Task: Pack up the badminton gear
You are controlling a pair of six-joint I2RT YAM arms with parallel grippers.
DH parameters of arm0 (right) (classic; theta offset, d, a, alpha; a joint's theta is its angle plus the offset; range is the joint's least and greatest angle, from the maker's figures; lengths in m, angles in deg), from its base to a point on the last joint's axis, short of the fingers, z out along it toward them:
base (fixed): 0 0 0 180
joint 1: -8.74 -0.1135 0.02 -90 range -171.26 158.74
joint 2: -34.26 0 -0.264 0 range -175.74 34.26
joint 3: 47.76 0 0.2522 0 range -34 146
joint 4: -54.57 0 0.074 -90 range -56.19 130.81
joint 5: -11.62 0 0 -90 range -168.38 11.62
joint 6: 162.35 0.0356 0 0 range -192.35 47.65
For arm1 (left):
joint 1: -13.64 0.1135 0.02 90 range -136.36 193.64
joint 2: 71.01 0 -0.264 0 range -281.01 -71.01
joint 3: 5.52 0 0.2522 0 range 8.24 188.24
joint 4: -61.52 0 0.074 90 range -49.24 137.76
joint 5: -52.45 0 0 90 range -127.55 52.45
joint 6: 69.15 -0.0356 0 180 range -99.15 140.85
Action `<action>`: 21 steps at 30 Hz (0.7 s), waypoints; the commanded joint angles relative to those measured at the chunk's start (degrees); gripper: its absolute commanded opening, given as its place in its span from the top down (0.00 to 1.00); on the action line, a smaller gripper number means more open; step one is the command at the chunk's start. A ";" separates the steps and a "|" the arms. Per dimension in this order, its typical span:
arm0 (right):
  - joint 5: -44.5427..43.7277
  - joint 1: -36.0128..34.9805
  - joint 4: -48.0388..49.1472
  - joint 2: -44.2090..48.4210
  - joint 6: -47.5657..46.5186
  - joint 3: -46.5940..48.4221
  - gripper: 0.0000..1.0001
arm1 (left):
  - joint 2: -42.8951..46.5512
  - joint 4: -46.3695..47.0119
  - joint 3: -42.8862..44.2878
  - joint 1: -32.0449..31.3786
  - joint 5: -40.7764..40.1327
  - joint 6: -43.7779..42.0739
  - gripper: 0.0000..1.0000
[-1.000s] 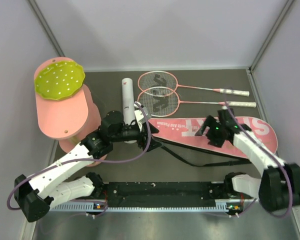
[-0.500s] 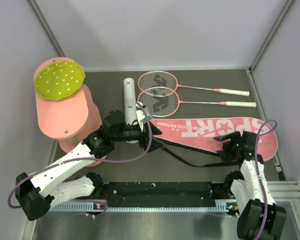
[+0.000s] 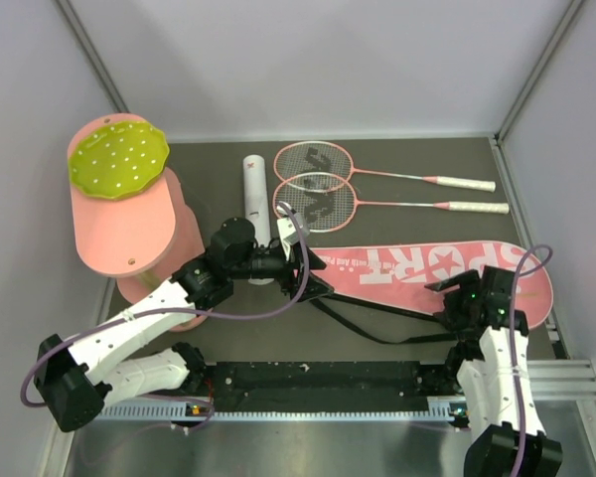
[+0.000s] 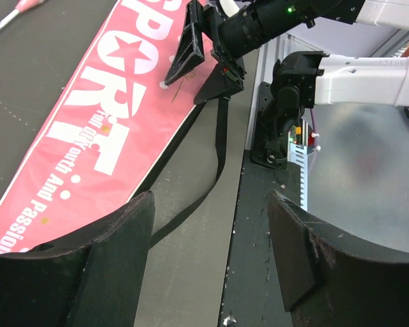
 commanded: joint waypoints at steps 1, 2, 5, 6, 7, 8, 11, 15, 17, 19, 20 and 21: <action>-2.78 0.40 -7.55 0.92 -2.85 3.93 0.28 | 0.25 3.85 2.15 -0.30 1.30 0.38 0.29; -2.87 0.40 -7.90 1.36 -2.86 3.67 0.28 | 0.16 3.85 2.06 -0.39 1.30 0.38 0.28; -2.35 0.40 -8.61 2.24 -2.86 2.61 0.27 | 0.07 4.03 2.06 -0.39 0.95 0.73 0.19; -2.35 0.40 -9.04 2.50 -2.77 2.26 0.27 | -0.01 4.20 1.88 -0.30 0.87 0.99 0.12; -2.26 0.49 -10.00 2.77 -2.77 1.91 0.27 | 0.07 4.55 1.80 -0.30 0.43 1.25 0.06; -2.26 0.40 -10.19 3.12 -2.68 1.47 0.27 | -0.10 4.82 1.62 -0.30 -0.53 2.30 0.04; -1.73 0.40 -9.67 4.00 -0.93 -0.99 0.27 | -0.98 5.35 1.71 -0.39 -2.30 5.37 0.01; -3.22 0.40 -3.61 2.69 0.57 -3.27 0.28 | -0.55 8.15 0.05 -0.47 -5.54 9.78 0.01; -3.84 0.40 -0.11 0.40 0.66 -3.89 0.32 | 0.51 10.25 -0.92 -0.65 -6.25 10.31 0.01; -4.10 0.40 2.81 -1.35 0.75 -5.12 0.40 | 2.53 11.23 -2.51 -0.82 -8.09 9.70 0.01; -4.89 0.40 4.73 -1.62 0.75 -5.39 0.46 | 3.32 11.41 -2.95 -1.35 -9.32 9.35 0.01; -5.42 0.40 5.45 -1.97 0.66 -5.82 0.51 | 4.72 11.41 -3.65 -1.61 -10.11 8.56 0.03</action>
